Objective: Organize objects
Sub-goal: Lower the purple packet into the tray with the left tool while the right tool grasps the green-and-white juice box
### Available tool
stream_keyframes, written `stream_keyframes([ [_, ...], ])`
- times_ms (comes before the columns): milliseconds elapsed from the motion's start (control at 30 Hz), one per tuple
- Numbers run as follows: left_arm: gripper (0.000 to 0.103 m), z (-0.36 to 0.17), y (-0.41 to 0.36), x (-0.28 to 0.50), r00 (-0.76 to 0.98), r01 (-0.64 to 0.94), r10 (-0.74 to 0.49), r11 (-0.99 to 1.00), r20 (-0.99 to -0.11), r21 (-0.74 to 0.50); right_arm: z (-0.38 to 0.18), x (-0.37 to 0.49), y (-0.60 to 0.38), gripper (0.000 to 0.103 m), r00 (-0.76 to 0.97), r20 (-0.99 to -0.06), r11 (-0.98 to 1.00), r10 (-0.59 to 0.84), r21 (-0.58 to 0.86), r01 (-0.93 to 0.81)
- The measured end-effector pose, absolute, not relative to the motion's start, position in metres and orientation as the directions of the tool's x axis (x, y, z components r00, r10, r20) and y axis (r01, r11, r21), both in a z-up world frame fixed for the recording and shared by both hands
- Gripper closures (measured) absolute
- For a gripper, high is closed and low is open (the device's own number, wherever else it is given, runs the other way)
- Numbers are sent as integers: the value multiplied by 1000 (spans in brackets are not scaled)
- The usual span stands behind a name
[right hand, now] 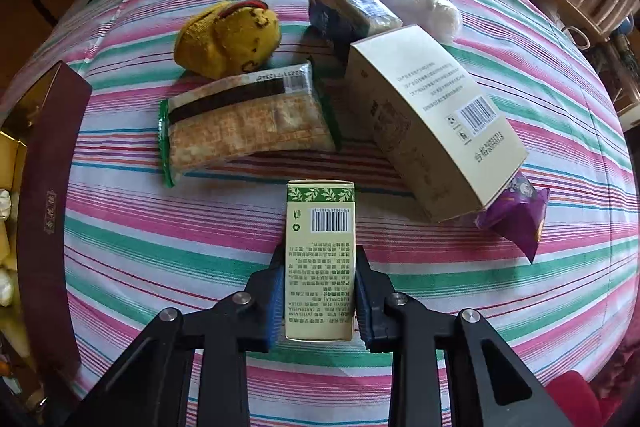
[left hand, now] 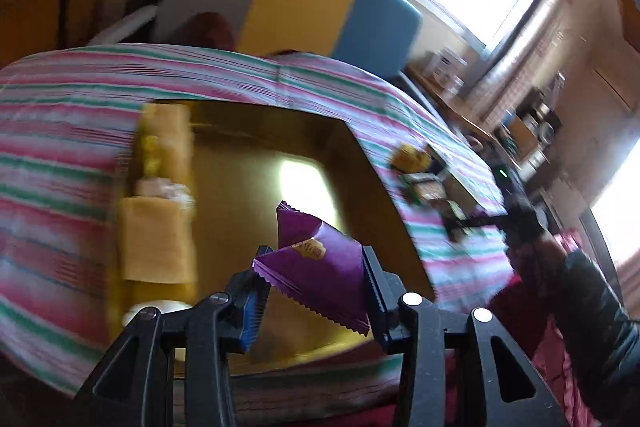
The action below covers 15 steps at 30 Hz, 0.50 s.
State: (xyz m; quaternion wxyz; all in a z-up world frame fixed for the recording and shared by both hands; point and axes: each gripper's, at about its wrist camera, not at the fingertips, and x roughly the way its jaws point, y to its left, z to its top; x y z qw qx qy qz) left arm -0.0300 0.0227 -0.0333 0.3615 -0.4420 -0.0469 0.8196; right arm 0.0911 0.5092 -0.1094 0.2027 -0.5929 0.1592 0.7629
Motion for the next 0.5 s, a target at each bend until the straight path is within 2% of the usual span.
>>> stream_keyframes([
  [200,60,-34,-14,-57,-439,-462,558,-812,-704,-356,-109,98,521,73,-260,-962,-848,83,68,-525],
  [500,60,-44,50,-99,-408,-557,525,-792,-747,-251,-106,102,525,73,-268,-959,-857,95,58,-511],
])
